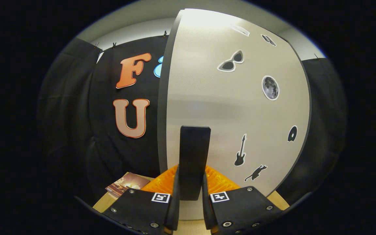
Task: Open the shoe cabinet door, grab the shoes and put them into the shoe cabinet, then close the shoe cabinet door.
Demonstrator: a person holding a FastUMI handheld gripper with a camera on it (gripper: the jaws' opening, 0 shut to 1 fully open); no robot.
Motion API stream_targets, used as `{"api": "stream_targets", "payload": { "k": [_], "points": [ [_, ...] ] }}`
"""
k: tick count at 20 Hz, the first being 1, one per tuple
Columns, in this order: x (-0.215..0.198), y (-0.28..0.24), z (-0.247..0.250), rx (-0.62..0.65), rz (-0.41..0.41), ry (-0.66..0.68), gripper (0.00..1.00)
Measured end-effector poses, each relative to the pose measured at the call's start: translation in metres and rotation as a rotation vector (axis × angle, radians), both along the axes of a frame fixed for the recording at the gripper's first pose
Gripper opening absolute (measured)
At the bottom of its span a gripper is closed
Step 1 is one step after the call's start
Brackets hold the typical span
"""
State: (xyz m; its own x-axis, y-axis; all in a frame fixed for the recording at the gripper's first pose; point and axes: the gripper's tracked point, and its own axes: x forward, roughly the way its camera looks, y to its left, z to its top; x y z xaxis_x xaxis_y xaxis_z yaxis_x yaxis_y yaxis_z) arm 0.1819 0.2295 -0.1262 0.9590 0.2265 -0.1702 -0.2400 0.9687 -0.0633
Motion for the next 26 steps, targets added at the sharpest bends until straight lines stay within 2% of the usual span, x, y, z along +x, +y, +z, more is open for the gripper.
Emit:
{"api": "stream_targets", "payload": {
  "k": [8,14,22,26],
  "points": [
    [-0.053,-0.028,0.005,0.029,0.042,0.025,0.27],
    [-0.101,-0.077,0.004,0.061,0.051,0.037,0.27],
    [-0.143,-0.147,0.003,0.071,0.002,0.046,0.26],
    [-0.158,-0.184,0.004,0.098,-0.037,0.044,0.23]
  ]
}}
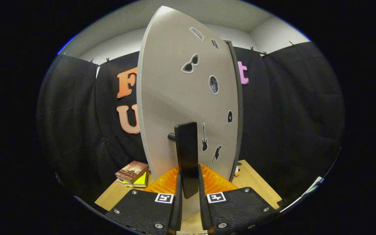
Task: Open the shoe cabinet door, grab the shoes and put them into the shoe cabinet, then close the shoe cabinet door.
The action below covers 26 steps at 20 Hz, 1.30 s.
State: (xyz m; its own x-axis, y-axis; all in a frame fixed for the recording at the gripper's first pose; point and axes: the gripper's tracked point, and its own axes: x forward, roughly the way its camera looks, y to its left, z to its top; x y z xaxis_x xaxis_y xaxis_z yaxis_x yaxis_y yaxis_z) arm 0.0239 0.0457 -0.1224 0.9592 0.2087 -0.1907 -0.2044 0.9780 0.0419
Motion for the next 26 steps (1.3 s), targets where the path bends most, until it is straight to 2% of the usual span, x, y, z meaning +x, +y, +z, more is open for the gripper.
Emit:
{"api": "stream_targets", "payload": {
  "k": [11,17,21,23,26],
  "points": [
    [-0.016,-0.085,-0.001,-0.007,-0.184,0.002,0.16],
    [-0.027,-0.144,0.003,-0.021,-0.342,-0.009,0.16],
    [-0.065,-0.181,0.014,-0.015,-0.469,-0.044,0.16],
    [-0.080,-0.177,0.016,-0.015,-0.477,-0.063,0.13],
    [-0.102,-0.148,0.018,0.010,-0.434,-0.082,0.20]
  ]
}}
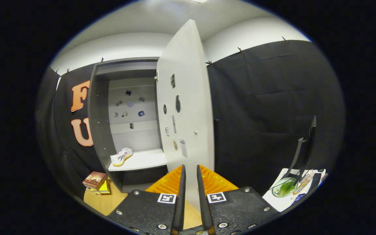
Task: Open the shoe cabinet door, grab the shoes and put them into the shoe cabinet, then close the shoe cabinet door.
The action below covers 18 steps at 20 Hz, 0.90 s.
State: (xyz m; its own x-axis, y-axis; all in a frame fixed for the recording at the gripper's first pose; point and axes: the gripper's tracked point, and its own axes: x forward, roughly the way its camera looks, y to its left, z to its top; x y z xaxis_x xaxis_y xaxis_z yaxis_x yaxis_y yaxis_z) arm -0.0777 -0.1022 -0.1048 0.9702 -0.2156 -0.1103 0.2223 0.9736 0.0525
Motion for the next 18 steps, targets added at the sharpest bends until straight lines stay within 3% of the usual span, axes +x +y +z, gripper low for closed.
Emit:
{"api": "stream_targets", "payload": {
  "k": [3,5,6,10,14,18],
  "points": [
    [-0.004,0.039,-0.017,-0.030,0.077,0.009,0.30],
    [0.001,0.065,-0.040,-0.060,0.131,0.037,0.40],
    [0.004,0.077,-0.055,-0.070,0.157,0.060,0.50],
    [0.022,0.115,-0.122,-0.077,0.246,0.153,0.69],
    [0.049,0.127,-0.189,-0.077,0.277,0.223,0.86],
    [0.078,0.125,-0.258,-0.085,0.278,0.304,0.94]
  ]
}}
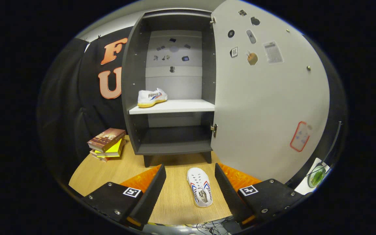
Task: Open the shoe cabinet door, grab the shoes and put them into the shoe cabinet, then close the shoe cabinet door.
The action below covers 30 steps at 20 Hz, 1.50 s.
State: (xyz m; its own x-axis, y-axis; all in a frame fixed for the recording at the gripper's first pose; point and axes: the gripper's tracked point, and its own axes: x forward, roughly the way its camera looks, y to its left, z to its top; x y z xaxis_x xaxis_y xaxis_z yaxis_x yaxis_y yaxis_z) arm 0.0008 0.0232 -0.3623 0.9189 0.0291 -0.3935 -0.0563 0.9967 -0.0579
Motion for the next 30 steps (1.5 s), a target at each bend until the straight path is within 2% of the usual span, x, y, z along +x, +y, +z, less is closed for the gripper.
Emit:
{"api": "stream_targets", "payload": {
  "k": [6,14,19,23,25,26,28,30],
  "points": [
    [0.039,-0.003,-0.083,-0.106,0.046,0.105,0.94],
    [0.077,-0.011,-0.174,-0.130,0.070,0.264,0.94],
    [0.083,-0.010,-0.209,-0.112,0.096,0.345,0.87],
    [0.087,-0.008,-0.222,-0.110,0.114,0.368,0.75],
    [0.087,-0.013,-0.229,-0.122,0.103,0.395,0.63],
    [0.089,-0.014,-0.231,-0.125,0.100,0.397,0.52],
    [0.089,-0.012,-0.235,-0.091,0.113,0.415,0.38],
    [0.088,-0.010,-0.236,-0.042,0.117,0.425,0.29]
  ]
}}
